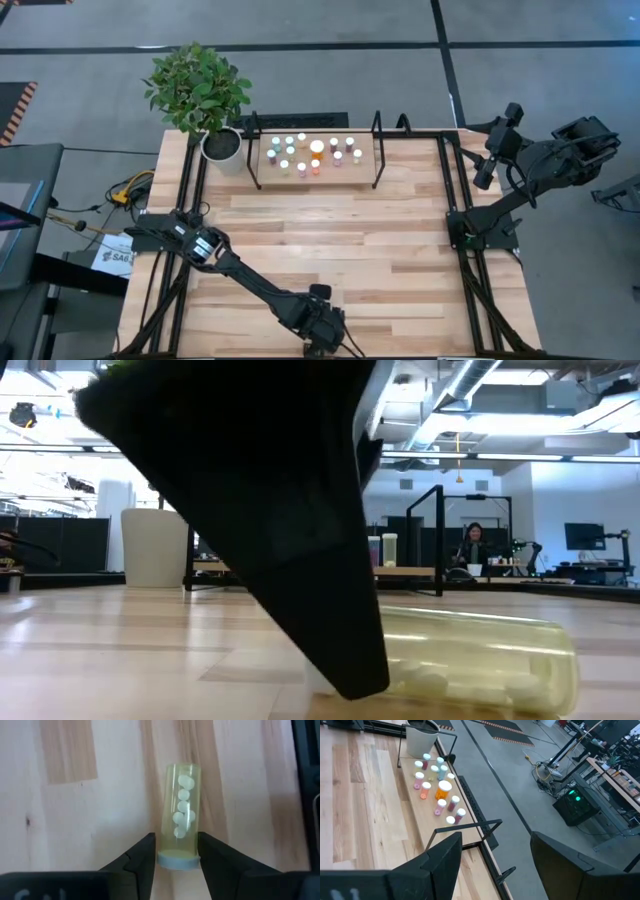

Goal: Pick and place medicine bottles onto shelf by color
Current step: Put the yellow pill bottle on the shelf

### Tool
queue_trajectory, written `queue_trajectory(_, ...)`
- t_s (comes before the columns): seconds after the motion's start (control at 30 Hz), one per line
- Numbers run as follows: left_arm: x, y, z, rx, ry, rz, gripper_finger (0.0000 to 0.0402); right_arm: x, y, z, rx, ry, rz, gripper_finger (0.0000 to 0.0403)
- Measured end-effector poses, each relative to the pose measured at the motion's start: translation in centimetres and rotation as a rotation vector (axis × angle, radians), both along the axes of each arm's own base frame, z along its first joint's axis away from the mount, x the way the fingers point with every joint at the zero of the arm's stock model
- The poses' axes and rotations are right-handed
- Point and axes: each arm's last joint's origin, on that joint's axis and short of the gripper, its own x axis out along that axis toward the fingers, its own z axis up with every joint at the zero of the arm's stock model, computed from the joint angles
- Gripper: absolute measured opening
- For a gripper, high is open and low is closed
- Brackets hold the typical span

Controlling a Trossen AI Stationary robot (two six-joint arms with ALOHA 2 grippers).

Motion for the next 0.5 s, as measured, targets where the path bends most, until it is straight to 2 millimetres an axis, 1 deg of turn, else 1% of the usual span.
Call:
queue_trajectory(0.17,0.5,0.4,-0.9,0.024,0.015,-0.093,0.0133,0.0,0.0,0.0,0.000,0.000,0.000,0.0260)
queue_trajectory(0.3,0.8,0.8,-1.0,0.016,0.031,-0.103,0.0132,0.0,0.0,0.0,0.000,0.000,0.000,0.0260)
queue_trajectory(0.5,0.8,1.6,-0.8,0.023,0.061,-0.107,0.0107,0.0,0.0,0.0,0.000,0.000,0.000,0.0260)
